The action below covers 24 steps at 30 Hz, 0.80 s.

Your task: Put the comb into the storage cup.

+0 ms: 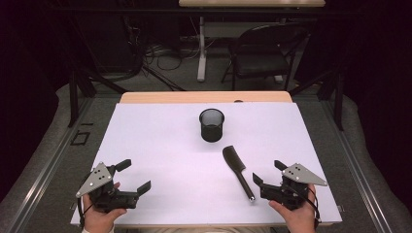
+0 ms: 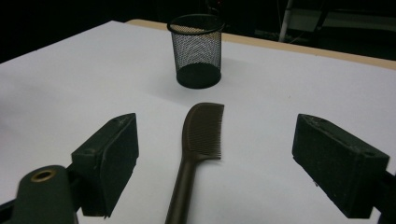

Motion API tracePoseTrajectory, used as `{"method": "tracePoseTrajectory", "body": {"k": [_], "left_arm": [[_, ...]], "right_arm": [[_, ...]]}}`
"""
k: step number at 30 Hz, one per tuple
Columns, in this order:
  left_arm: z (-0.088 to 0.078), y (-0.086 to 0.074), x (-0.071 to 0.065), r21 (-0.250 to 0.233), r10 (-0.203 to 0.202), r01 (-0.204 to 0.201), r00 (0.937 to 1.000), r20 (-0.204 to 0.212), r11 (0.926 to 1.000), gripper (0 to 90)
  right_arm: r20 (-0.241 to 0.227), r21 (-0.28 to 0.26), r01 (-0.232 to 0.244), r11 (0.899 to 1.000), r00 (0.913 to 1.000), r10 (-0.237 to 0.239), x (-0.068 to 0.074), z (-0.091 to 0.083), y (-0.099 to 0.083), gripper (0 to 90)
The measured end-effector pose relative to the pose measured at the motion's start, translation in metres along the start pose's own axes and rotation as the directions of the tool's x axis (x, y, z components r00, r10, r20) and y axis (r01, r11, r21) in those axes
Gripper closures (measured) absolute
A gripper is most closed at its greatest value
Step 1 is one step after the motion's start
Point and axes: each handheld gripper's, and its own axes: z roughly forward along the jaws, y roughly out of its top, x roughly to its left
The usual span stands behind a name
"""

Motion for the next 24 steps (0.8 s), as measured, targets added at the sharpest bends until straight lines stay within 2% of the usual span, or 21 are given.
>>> {"method": "tracePoseTrajectory", "body": {"k": [9, 15, 20, 22, 24], "left_arm": [[0.002, -0.001, -0.001, 0.020, -0.003, 0.004, 1.0000, -0.005, 0.9998, 0.5], [0.003, -0.001, -0.002, 0.021, -0.011, 0.012, 0.9999, -0.006, 0.9997, 0.5], [0.003, -0.002, -0.003, 0.032, -0.001, 0.002, 1.0000, -0.002, 0.9995, 0.5], [0.004, -0.002, -0.004, 0.031, -0.001, 0.001, 1.0000, 0.002, 0.9995, 0.5], [0.004, -0.002, -0.003, 0.036, 0.001, -0.001, 1.0000, 0.008, 0.9994, 0.5]], "right_arm": [[-0.010, 0.089, 0.016, 0.996, 0.9998, -0.015, 0.004, 0.010, 0.000, 16.7], [-0.012, 0.148, -0.002, 0.989, 0.9999, 0.003, 0.004, 0.016, 0.001, 17.8], [-0.025, 0.189, 0.002, 0.982, 0.9997, 0.003, 0.005, 0.018, 0.007, 18.4], [-0.032, 0.206, 0.005, 0.979, 0.9995, 0.002, 0.005, 0.020, 0.008, 20.7], [-0.033, 0.212, 0.002, 0.977, 0.9994, 0.005, 0.006, 0.021, 0.010, 27.7]]}}
